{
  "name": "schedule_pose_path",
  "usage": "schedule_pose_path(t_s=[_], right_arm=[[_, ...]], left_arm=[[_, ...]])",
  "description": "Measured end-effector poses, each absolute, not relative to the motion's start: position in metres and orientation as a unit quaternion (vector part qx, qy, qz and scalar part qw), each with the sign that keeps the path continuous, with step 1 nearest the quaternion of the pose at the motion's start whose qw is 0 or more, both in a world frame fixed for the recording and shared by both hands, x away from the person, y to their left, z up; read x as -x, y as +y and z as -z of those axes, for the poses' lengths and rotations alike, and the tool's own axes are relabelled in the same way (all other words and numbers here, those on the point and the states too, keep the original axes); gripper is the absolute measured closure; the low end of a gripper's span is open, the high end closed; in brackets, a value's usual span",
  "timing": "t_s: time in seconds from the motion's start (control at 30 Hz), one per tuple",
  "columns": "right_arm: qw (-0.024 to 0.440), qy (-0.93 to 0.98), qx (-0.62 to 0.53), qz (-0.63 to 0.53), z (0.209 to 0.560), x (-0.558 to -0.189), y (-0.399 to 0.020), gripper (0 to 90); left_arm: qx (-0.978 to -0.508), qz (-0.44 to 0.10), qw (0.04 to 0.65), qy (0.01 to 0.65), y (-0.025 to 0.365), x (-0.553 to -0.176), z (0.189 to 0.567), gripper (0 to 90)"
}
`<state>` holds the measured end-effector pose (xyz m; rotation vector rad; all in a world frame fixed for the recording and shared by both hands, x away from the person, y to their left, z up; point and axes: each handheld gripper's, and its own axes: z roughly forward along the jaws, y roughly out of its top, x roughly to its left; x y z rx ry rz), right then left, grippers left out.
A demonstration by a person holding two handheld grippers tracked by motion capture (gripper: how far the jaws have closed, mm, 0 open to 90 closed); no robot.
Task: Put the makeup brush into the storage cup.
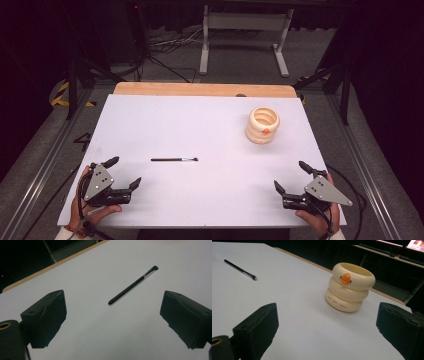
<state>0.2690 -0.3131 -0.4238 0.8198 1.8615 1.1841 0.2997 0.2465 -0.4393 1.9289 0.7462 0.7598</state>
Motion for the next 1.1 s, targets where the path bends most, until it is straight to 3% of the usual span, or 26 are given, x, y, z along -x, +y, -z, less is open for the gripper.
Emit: schedule_pose_path(t_s=[0.63,1.1], right_arm=[[0.378,0.735,-0.320,-0.463,0.425,-0.269,-0.311,4.9],[0.356,0.743,-0.327,-0.463,0.427,-0.271,-0.312,5.3]], left_arm=[[-0.799,-0.296,0.440,0.283,0.244,-0.306,0.434,8.9],[-0.854,-0.242,0.393,0.242,0.229,-0.342,0.415,8.8]])
